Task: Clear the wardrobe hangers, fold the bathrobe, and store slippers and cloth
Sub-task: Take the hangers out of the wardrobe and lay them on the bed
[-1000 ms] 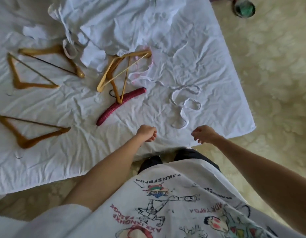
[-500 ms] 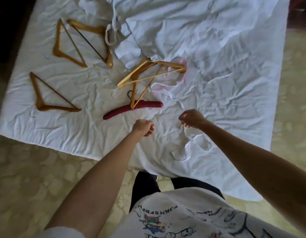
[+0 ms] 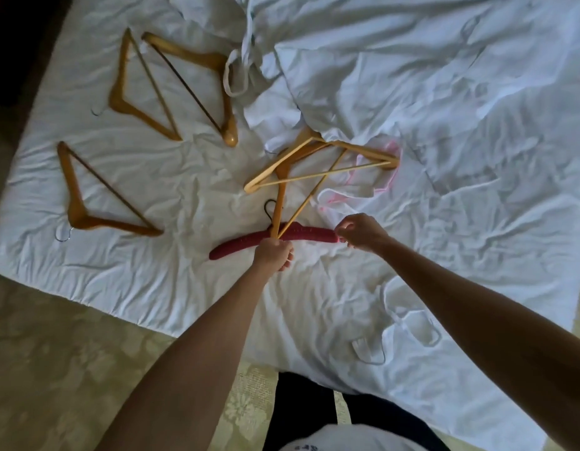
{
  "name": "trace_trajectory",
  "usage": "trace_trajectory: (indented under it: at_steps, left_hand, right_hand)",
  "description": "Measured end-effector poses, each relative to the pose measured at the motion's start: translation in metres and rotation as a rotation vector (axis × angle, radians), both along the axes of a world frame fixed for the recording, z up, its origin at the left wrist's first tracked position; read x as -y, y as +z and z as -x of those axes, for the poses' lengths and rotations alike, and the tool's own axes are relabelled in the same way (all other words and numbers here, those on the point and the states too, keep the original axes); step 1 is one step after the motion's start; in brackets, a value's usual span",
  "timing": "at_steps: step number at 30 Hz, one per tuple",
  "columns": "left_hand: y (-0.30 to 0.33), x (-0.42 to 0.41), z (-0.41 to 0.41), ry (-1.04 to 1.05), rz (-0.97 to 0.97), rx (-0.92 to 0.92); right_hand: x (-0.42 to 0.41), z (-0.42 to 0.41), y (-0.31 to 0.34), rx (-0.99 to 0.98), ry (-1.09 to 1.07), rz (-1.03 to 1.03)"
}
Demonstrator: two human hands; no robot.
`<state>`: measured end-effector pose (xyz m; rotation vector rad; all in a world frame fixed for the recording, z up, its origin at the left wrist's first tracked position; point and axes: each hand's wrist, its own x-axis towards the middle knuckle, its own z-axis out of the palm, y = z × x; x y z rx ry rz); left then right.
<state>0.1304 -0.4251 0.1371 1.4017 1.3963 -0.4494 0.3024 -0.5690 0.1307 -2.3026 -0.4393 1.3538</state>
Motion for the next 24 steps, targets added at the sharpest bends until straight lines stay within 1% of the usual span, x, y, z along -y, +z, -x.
trace_trajectory:
  at_steps: [2, 5, 9, 12, 14, 15, 17, 19, 21, 23, 24]
  left_hand:
    - [-0.021, -0.015, -0.008, -0.025, -0.053, -0.015]
    - [-0.05, -0.034, -0.014, -0.127, -0.165, -0.1]
    - [-0.079, -0.05, -0.008, -0.194, -0.34, -0.142]
    - [-0.106, -0.059, 0.007, -0.377, -0.419, -0.212]
    - [-0.121, -0.062, 0.014, -0.473, -0.44, -0.204]
    - [-0.128, -0.063, 0.016, -0.504, -0.469, -0.183]
    - [-0.138, -0.064, 0.018, -0.556, -0.527, -0.138]
    - [-0.147, -0.063, 0.021, -0.567, -0.559, -0.09]
    - [-0.156, -0.063, 0.025, -0.555, -0.589, -0.051]
    - [-0.162, -0.062, 0.029, -0.543, -0.608, -0.019]
    - [-0.164, -0.061, 0.031, -0.541, -0.616, -0.006]
  right_hand:
    - [-0.015, -0.01, -0.016, 0.044, 0.029, 0.016]
    - [-0.034, -0.026, -0.044, 0.148, 0.024, 0.004]
    - [-0.059, -0.063, -0.074, 0.352, -0.04, 0.0]
    - [-0.078, -0.092, -0.089, 0.575, -0.049, -0.055]
    - [-0.087, -0.108, -0.104, 0.733, 0.032, -0.036]
    - [-0.092, -0.116, -0.112, 0.774, 0.069, -0.009]
    - [-0.1, -0.128, -0.128, 0.786, 0.112, 0.047]
    - [-0.103, -0.133, -0.14, 0.78, 0.098, 0.051]
    - [-0.104, -0.125, -0.145, 0.842, 0.022, -0.021]
    - [-0.104, -0.1, -0.144, 0.943, -0.019, -0.196]
    - [-0.105, -0.083, -0.145, 0.977, -0.001, -0.288]
